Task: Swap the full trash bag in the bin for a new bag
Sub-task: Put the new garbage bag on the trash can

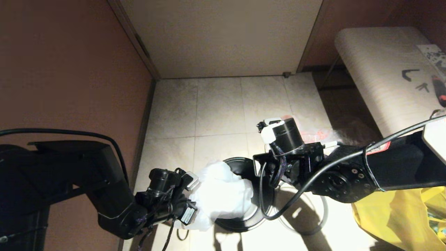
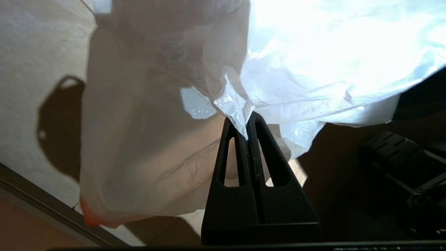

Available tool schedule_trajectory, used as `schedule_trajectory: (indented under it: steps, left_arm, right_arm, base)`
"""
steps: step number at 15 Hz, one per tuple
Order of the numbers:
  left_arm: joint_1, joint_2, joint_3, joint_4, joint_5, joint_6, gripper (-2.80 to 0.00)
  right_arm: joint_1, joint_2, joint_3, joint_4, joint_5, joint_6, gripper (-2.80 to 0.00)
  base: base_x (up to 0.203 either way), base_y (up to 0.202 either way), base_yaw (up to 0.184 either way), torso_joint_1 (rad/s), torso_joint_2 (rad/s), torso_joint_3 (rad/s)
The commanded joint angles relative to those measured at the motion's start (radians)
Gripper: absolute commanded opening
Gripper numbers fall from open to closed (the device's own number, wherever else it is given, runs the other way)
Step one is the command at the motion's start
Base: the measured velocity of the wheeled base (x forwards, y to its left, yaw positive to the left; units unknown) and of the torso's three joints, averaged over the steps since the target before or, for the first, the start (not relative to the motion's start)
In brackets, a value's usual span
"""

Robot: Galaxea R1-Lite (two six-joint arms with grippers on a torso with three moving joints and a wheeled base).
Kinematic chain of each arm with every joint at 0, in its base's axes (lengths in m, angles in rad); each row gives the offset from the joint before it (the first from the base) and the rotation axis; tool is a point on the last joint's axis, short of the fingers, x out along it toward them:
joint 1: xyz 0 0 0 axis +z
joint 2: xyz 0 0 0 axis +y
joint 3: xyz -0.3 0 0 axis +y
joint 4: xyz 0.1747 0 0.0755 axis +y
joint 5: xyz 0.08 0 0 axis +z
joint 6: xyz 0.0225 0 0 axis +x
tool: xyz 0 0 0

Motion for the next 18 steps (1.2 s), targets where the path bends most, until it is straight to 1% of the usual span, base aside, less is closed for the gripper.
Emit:
schedule_trajectory:
  steps: [1,3,4,5,6,8,10,11,14,16,18]
  left_arm:
    - [-0.006,-0.061,0.017,0.004,0.000,0.001,-2.80]
    - [-0.026,-0.189,0.050,0.067,0.000,-0.007,-2.80]
    - [-0.048,-0.246,0.057,0.123,0.000,-0.024,-2.80]
    - [-0.091,-0.308,0.050,0.208,0.002,-0.055,-2.80]
    - [-0.158,-0.350,0.012,0.314,0.003,-0.093,-2.80]
    - [-0.247,-0.371,-0.128,0.491,0.004,-0.160,-2.80]
    - [-0.297,-0.334,-0.254,0.607,0.000,-0.209,-2.80]
    - [-0.310,-0.298,-0.299,0.630,-0.003,-0.221,-2.80]
    - [-0.327,-0.182,-0.452,0.639,-0.011,-0.231,-2.80]
    - [-0.336,-0.115,-0.595,0.648,-0.010,-0.246,-2.80]
    - [-0.365,-0.051,-0.739,0.712,-0.010,-0.270,-2.80]
  right_arm:
    - [0.000,-0.016,-0.001,0.008,-0.002,0.003,-2.80]
    - [-0.011,-0.032,0.003,0.026,-0.002,0.007,-2.80]
    - [-0.016,-0.037,0.006,0.026,-0.002,0.010,-2.80]
    - [-0.028,-0.040,0.007,0.026,-0.002,0.014,-2.80]
    - [-0.044,-0.051,0.007,0.027,-0.002,0.023,-2.80]
    - [-0.082,-0.075,0.010,0.027,0.009,0.029,-2.80]
    - [-0.143,-0.105,0.010,0.028,0.036,0.043,-2.80]
    - [-0.181,-0.134,0.011,0.028,0.052,0.046,-2.80]
    - [-0.329,-0.212,0.016,0.029,0.145,0.053,-2.80]
    - [-0.385,-0.266,0.038,0.028,0.195,0.055,-2.80]
    - [-0.434,-0.291,0.061,0.027,0.225,0.056,-2.80]
  base:
    - [0.000,0.000,0.000,0.000,0.00,0.000]
    - [0.000,0.000,0.000,0.000,0.00,0.000]
    - [0.000,0.000,0.000,0.000,0.00,0.000]
    - [0.000,0.000,0.000,0.000,0.00,0.000]
    - [0.000,0.000,0.000,0.000,0.00,0.000]
    - [0.000,0.000,0.000,0.000,0.00,0.000]
    - [0.000,0.000,0.000,0.000,0.00,0.000]
    - [0.000,0.000,0.000,0.000,0.00,0.000]
    - [0.000,0.000,0.000,0.000,0.00,0.000]
    - [0.000,0.000,0.000,0.000,0.00,0.000]
    - [0.000,0.000,0.000,0.000,0.00,0.000]
